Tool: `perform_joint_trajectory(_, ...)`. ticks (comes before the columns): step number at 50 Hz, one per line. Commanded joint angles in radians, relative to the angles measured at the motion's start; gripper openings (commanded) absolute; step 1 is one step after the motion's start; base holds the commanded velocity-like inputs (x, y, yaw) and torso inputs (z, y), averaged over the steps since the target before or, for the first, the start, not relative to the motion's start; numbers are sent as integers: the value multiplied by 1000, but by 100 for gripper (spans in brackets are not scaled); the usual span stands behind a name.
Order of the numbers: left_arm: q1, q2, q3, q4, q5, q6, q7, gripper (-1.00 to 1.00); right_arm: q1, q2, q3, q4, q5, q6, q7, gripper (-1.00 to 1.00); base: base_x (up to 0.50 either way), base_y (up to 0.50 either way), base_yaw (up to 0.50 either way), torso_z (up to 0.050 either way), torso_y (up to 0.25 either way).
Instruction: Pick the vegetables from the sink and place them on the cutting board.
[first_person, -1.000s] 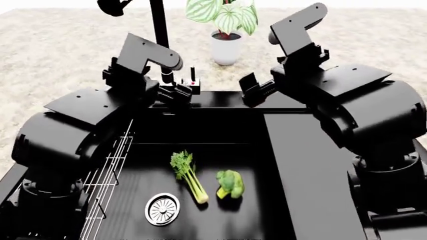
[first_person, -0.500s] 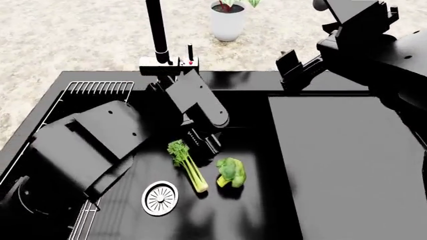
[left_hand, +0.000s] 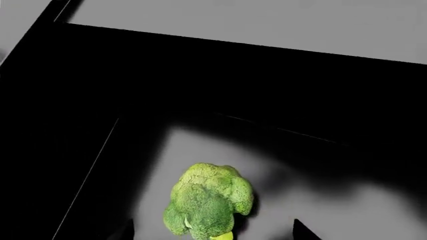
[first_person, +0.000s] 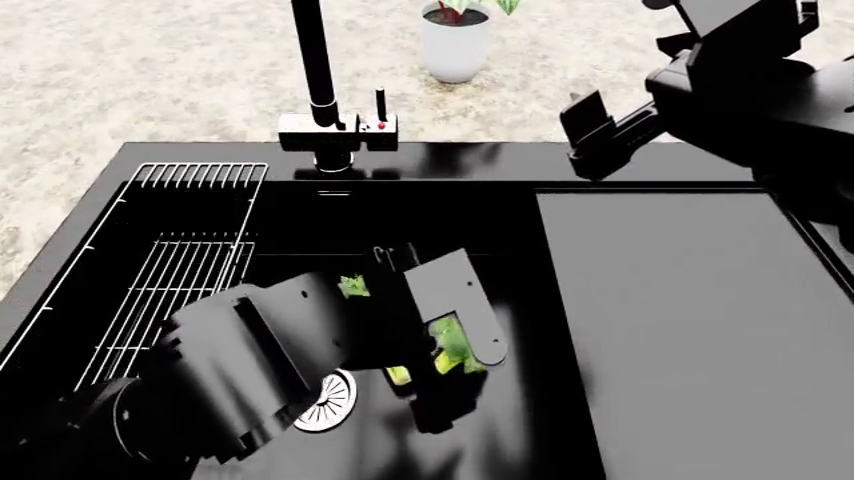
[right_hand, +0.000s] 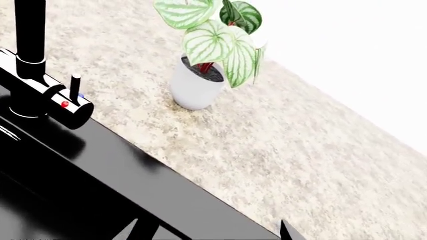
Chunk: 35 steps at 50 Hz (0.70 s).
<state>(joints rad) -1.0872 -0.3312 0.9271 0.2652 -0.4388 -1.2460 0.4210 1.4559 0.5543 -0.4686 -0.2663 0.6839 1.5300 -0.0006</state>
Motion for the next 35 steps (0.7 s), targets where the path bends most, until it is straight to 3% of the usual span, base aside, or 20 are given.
perform_joint_trajectory(1,12,16,91,-123,43,71,14,100,-8,10,-13,4,27,-17,22,100,0,0,0,0,0)
perform_joint_trajectory(35,3,134,162,-448,108,281,52,100,-49,37,-55,20,61,-77,31,100,0,0,0,0,0)
